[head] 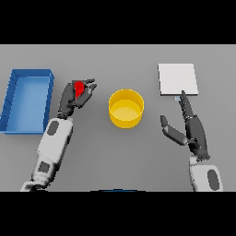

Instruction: Pick up the red beaker and tilt it to pour out 1 green nut into yellow bowl. Pick up the yellow bowl and place it on the metallic measuring scale.

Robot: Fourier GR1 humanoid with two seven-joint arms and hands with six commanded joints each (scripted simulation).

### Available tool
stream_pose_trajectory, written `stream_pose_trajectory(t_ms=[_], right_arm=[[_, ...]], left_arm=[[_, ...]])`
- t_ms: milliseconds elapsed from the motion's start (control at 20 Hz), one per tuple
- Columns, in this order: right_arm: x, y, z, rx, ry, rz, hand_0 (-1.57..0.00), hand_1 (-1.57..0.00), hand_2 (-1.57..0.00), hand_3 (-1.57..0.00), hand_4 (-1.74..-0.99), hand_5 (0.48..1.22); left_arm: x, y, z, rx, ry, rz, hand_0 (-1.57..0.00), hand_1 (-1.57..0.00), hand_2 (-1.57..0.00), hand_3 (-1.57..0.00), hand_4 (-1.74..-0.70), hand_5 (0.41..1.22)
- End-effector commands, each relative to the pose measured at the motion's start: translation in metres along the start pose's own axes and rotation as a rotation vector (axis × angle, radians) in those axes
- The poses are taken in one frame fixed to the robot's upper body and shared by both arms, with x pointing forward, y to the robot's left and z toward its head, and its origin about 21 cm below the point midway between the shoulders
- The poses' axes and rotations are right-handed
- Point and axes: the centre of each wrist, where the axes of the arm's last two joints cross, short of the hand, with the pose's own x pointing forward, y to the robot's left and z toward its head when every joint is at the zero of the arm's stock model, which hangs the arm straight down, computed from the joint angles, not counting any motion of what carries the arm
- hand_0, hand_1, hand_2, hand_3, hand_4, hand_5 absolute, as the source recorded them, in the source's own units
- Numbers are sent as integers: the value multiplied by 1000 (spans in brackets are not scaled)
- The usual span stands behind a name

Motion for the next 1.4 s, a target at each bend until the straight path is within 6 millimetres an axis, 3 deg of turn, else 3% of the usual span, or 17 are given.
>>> stream_pose_trajectory(t_ms=[0,400,650,900,1350], right_arm=[[0,-1,2,10,-14,10,1,1,1,1,-1296,682],[-1,5,2,10,-28,41,1,1,1,1,-1250,672],[-2,5,7,7,-22,75,1,1,1,1,-1243,691],[5,3,9,-2,-23,74,1,1,1,1,-1243,710],[2,5,9,10,-30,54,1,1,1,1,-1268,722]], left_arm=[[2,0,1,6,-15,7,-1422,-1425,-1427,-1426,-1591,1123],[43,4,-6,11,-141,-41,-1546,-1546,-1547,-1547,-1716,1097],[81,7,-11,-139,-172,-369,-1563,-1563,-1563,-1563,-1733,1121],[88,12,-7,-200,-174,-475,-1563,-1563,-1563,-1563,-1733,1113],[116,-20,-28,-372,-310,-1169,-1570,-1570,-1570,-1570,-1740,1177]])
